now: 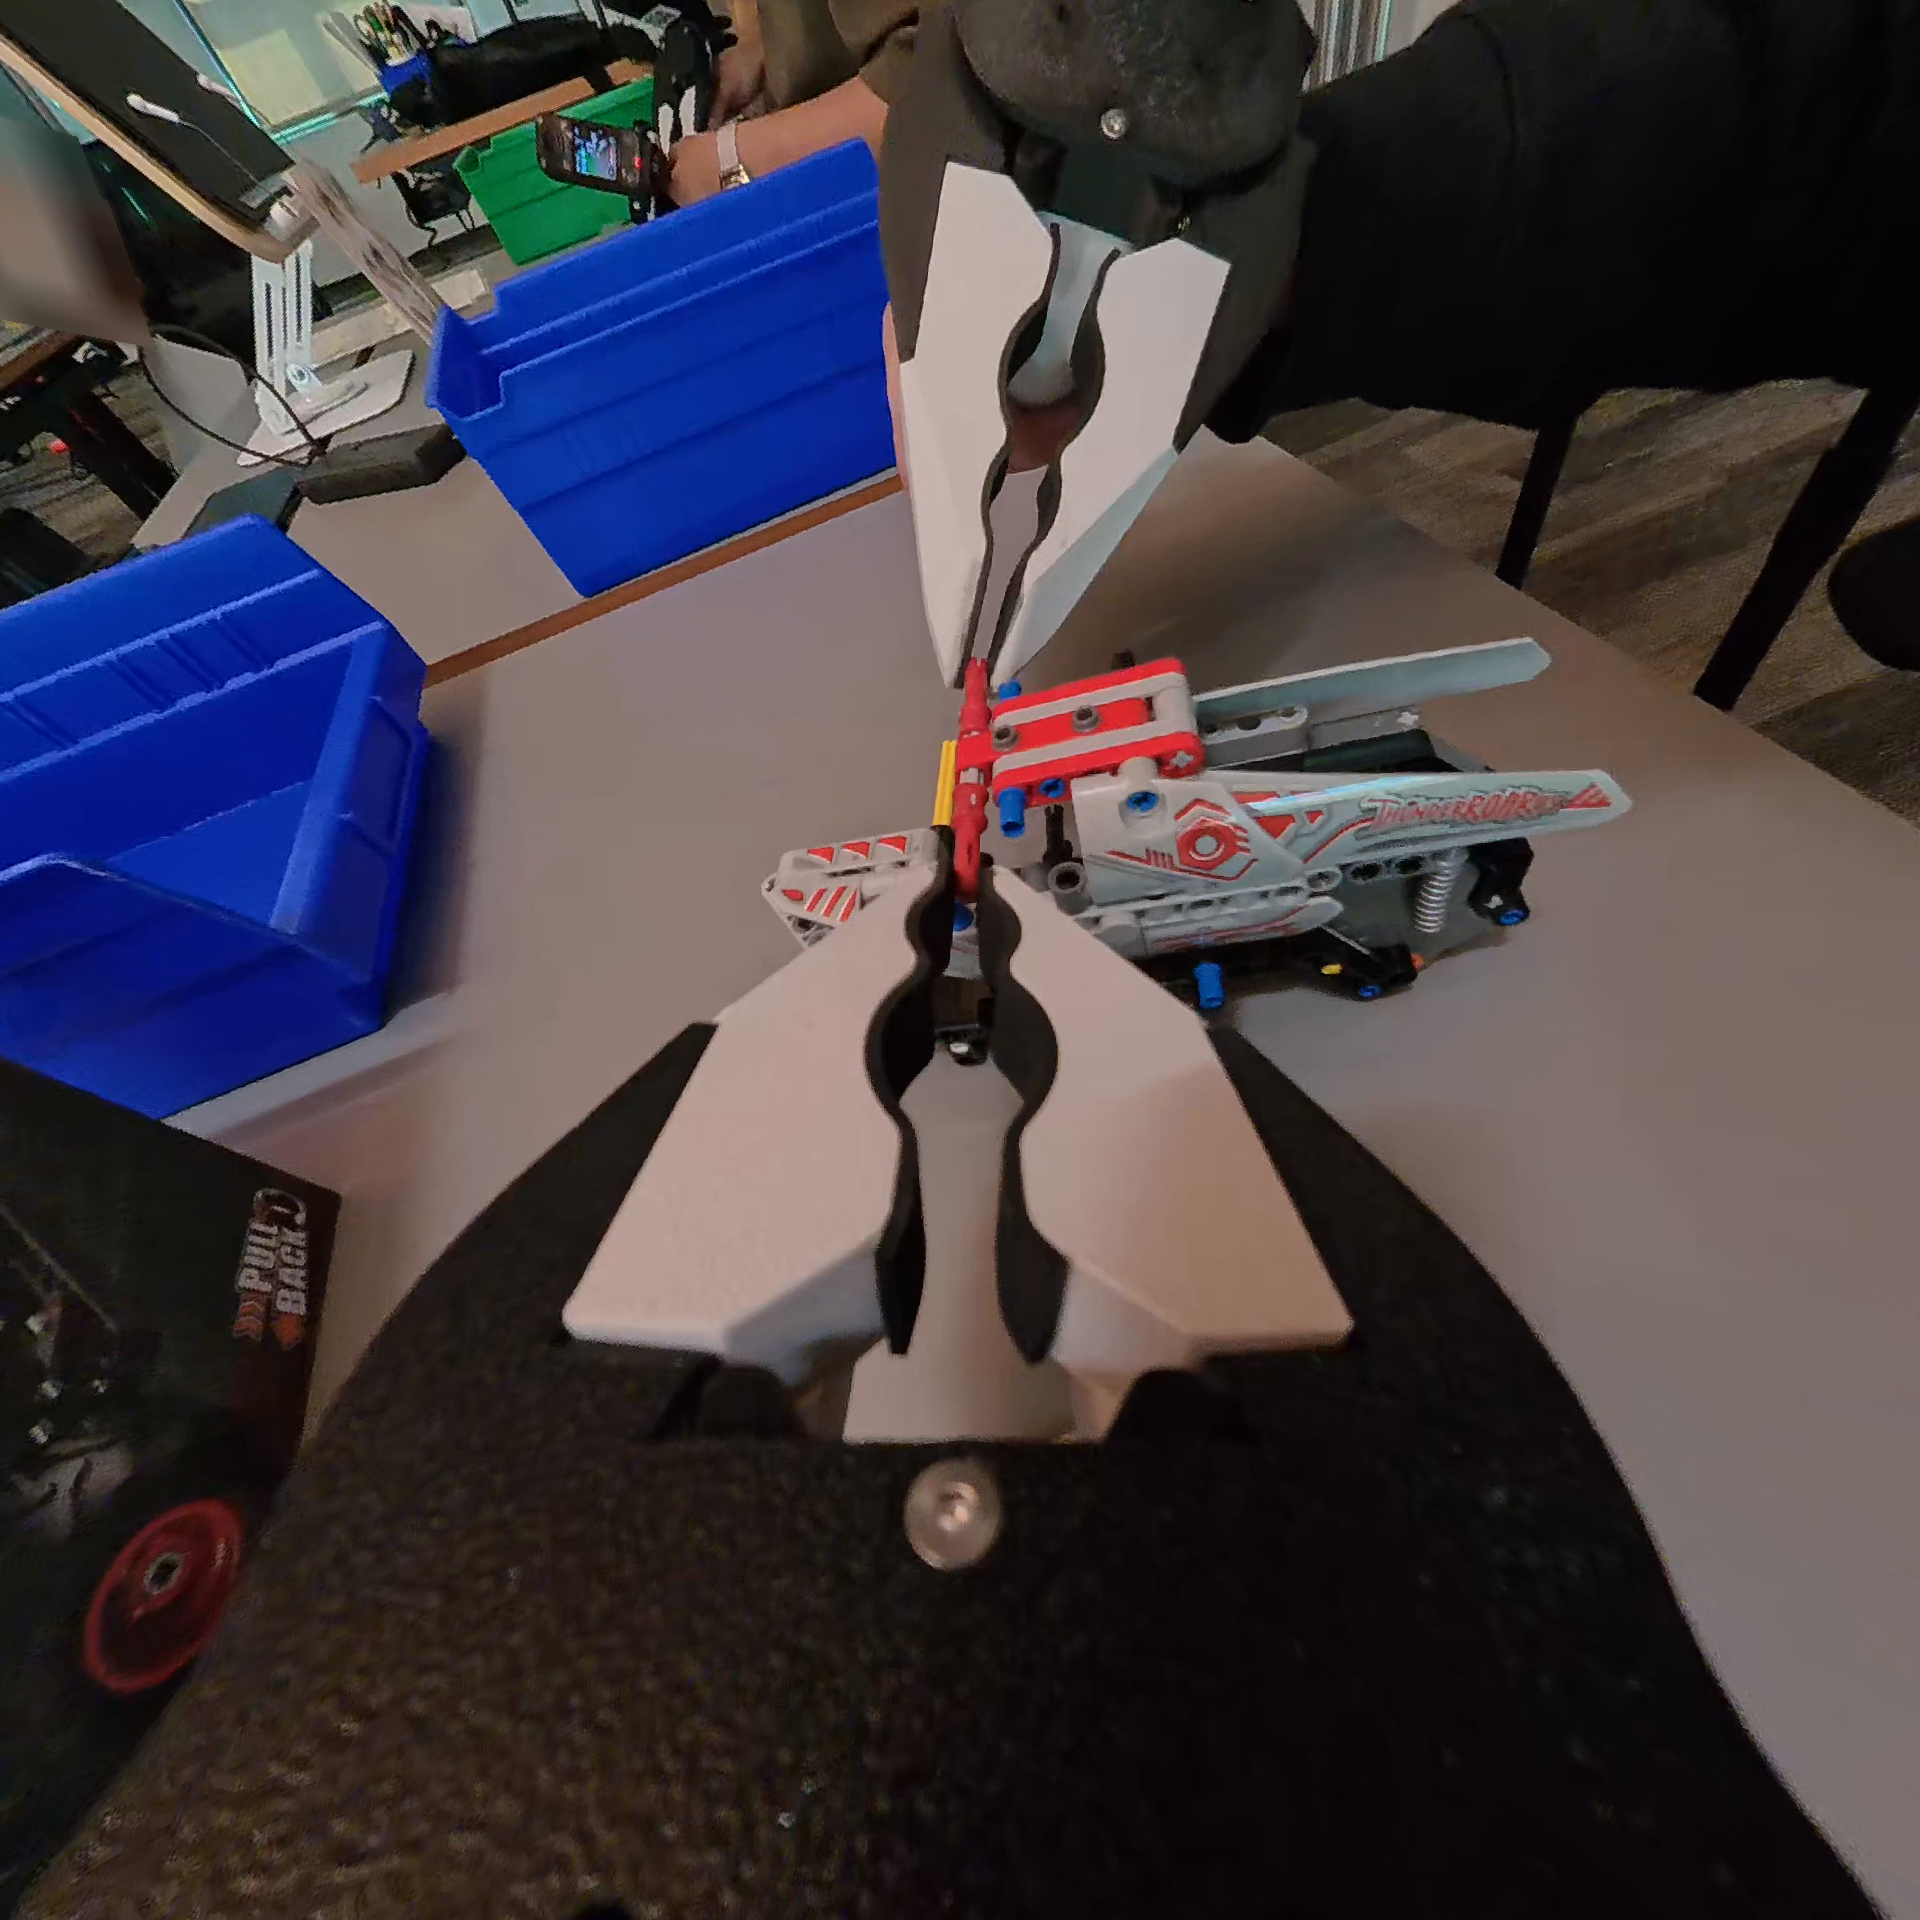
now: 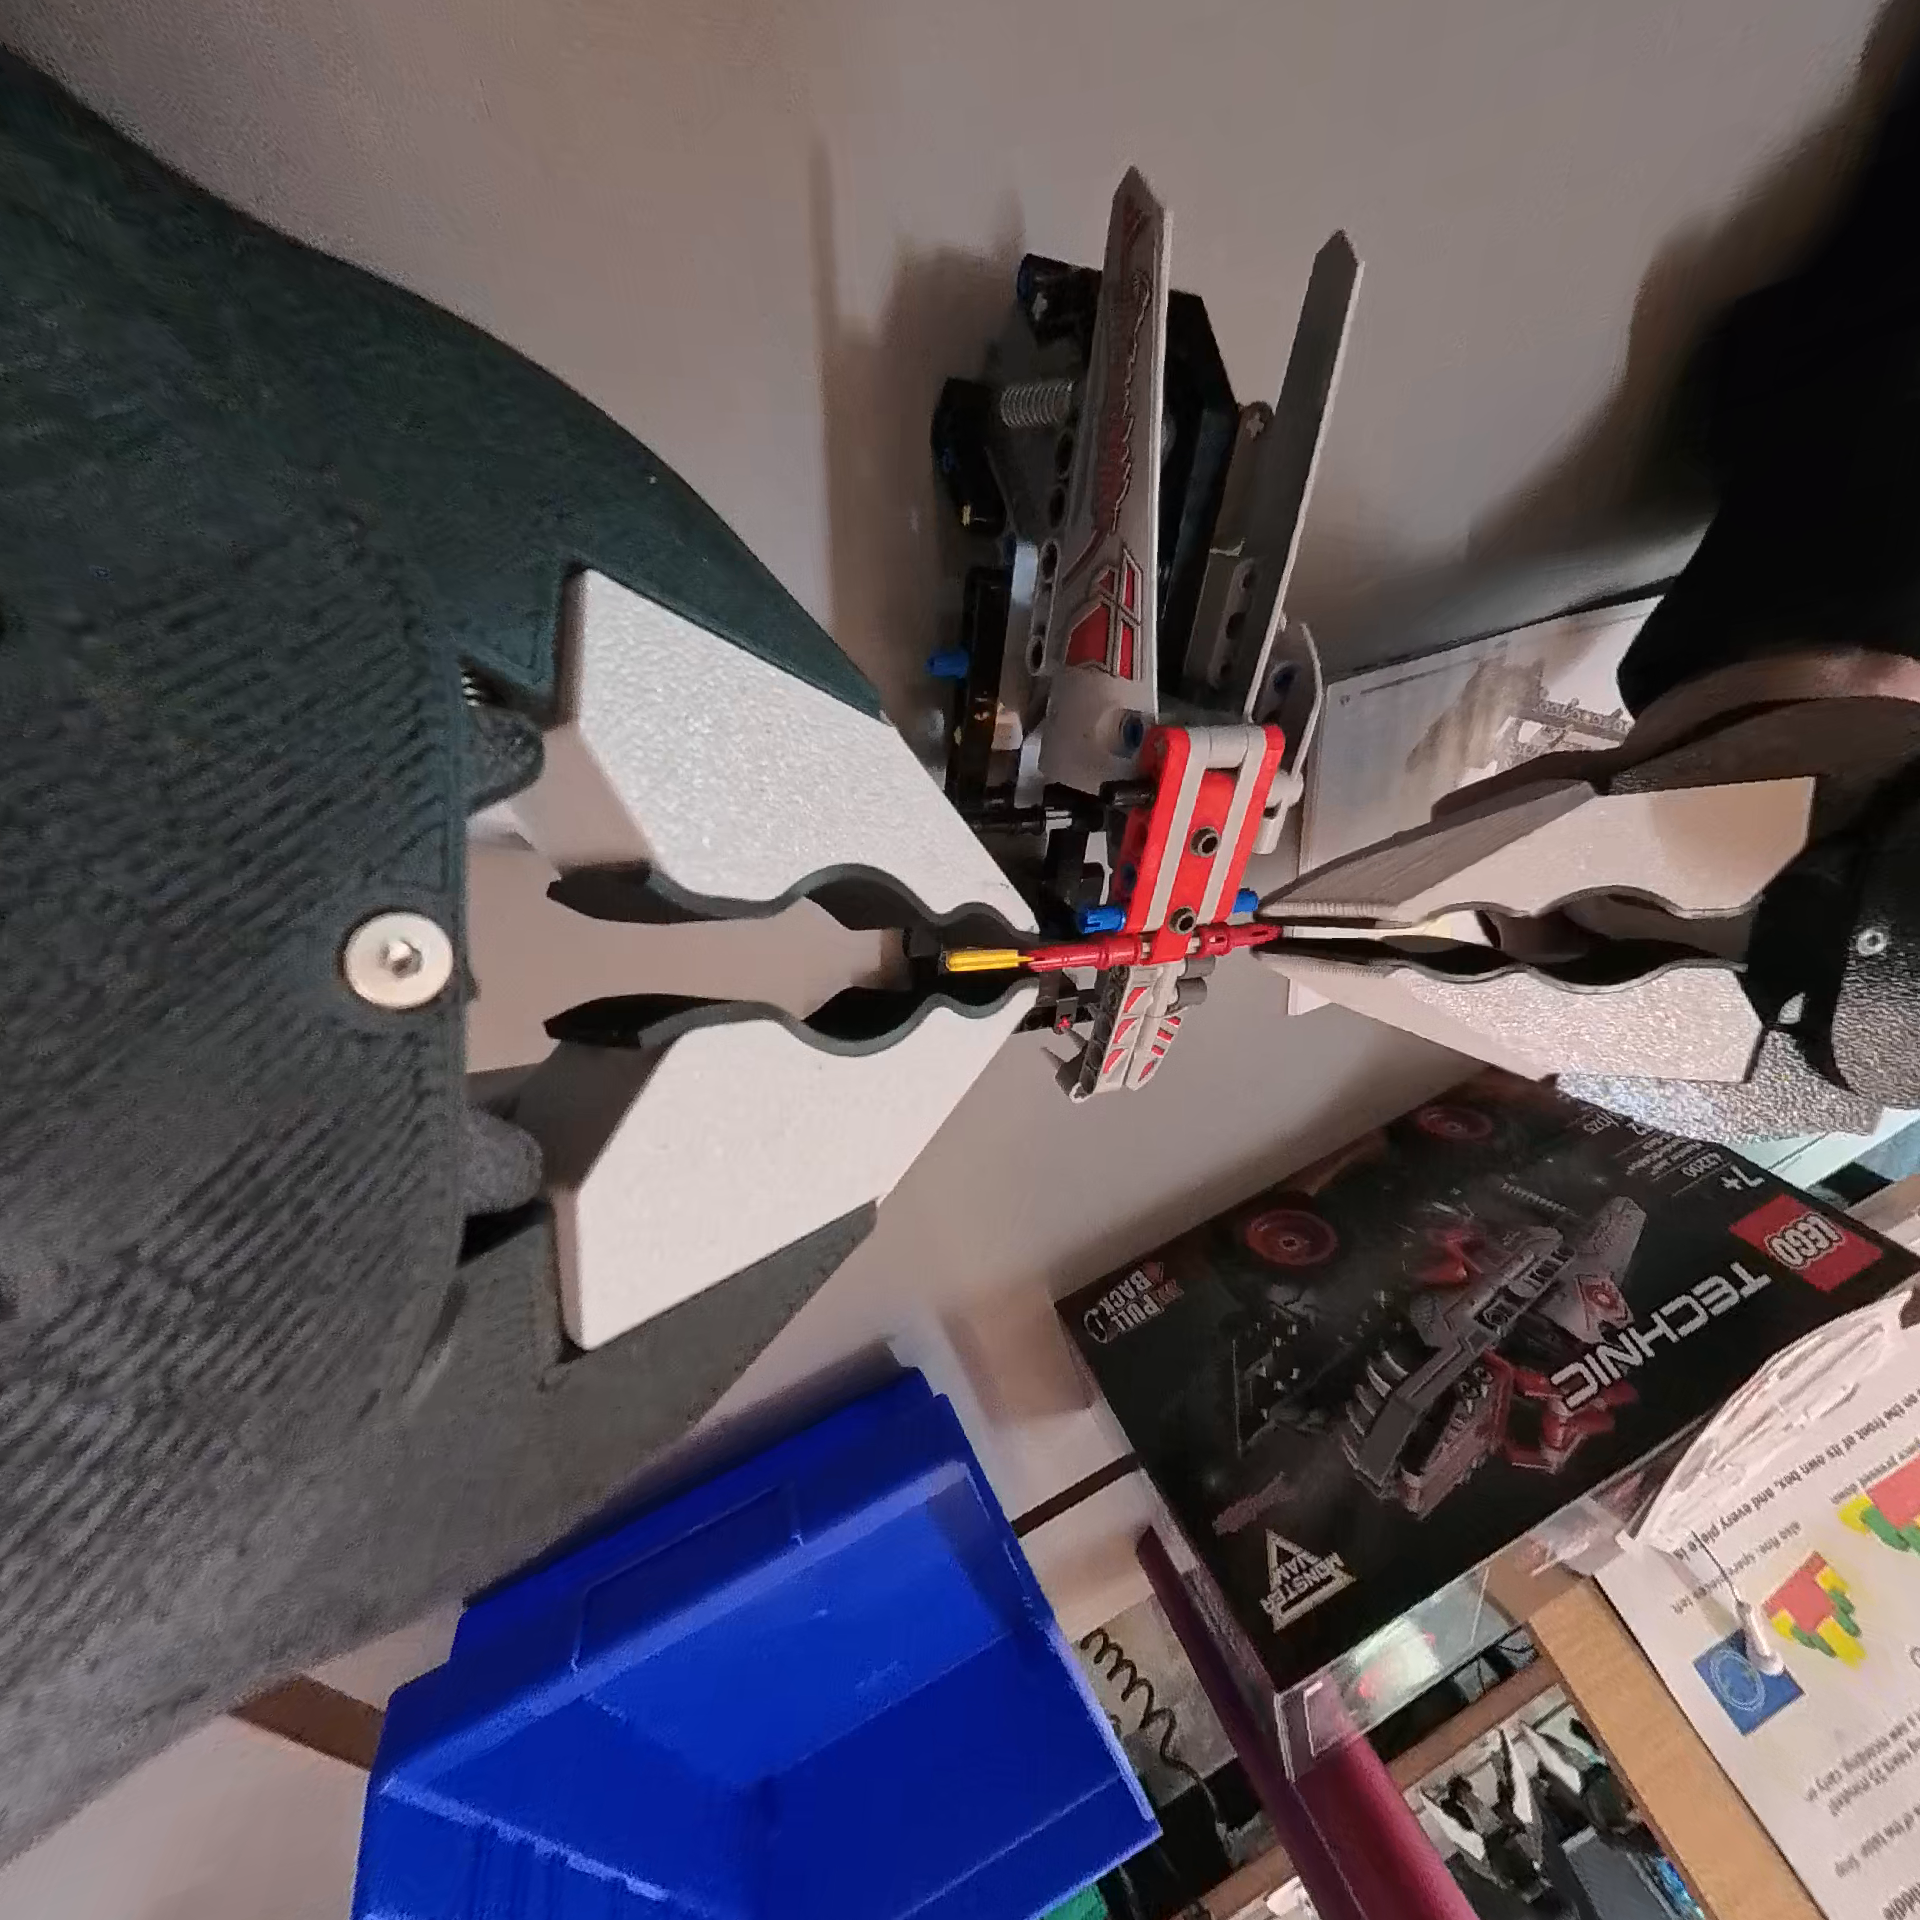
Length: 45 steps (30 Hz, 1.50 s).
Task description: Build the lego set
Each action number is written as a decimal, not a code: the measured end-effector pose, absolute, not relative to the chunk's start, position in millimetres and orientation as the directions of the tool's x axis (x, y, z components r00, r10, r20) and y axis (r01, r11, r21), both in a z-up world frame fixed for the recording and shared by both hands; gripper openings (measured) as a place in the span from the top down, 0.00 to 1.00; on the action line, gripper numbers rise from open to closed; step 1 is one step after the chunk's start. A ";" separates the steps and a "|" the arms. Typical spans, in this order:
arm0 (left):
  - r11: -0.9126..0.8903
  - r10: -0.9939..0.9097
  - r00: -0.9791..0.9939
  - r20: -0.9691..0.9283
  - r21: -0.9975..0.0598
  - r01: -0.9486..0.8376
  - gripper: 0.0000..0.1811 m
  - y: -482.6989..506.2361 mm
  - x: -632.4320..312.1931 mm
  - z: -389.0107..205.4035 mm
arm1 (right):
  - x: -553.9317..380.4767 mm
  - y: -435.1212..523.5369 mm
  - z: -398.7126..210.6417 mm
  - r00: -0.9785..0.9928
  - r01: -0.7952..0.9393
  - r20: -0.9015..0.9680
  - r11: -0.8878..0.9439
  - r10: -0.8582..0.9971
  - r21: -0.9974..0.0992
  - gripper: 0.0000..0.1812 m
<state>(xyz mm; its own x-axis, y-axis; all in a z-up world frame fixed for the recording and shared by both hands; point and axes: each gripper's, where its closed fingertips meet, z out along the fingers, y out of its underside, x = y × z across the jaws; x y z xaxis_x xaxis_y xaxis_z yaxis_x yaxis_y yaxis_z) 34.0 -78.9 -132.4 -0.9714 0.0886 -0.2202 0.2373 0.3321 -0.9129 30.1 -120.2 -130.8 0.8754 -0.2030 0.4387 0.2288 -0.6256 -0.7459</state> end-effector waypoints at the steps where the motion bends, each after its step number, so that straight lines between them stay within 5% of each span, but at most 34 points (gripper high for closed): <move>1: 0.334 0.088 -0.970 -0.225 -0.911 0.242 0.99 -79.0 33.9 -132.9 | 29.3 -119.8 -129.1 0.873 0.234 0.443 -0.622 -0.204 -0.748 0.99; 18: 0.355 0.098 -0.964 -0.246 -0.896 0.265 0.99 -78.3 32.6 -129.9 | 29.5 -120.5 -132.0 0.832 0.247 0.512 -0.682 -0.215 -0.689 0.99; 24: 0.272 0.107 -0.982 -0.158 -0.945 0.182 0.96 -81.8 29.8 -125.1 | 27.1 -116.2 -118.0 0.941 0.008 0.161 -0.456 -0.298 -0.890 0.94; 27: 0.274 0.106 -0.977 -0.184 -0.939 0.206 0.97 -82.0 31.0 -126.1 | 28.9 -117.0 -122.3 0.954 -0.068 0.068 -0.430 -0.293 -0.900 0.89; 38: 0.265 0.079 -0.920 -0.384 -0.882 0.391 0.96 -87.6 35.0 -130.0 | 29.5 -114.8 -129.8 0.787 0.371 0.601 -0.670 -0.141 -0.643 0.95; 45: 0.282 0.027 -0.820 -0.572 -0.782 0.555 0.97 -90.8 44.5 -128.1 | 40.1 -119.0 -128.5 0.623 0.476 0.771 -0.719 -0.129 -0.506 0.96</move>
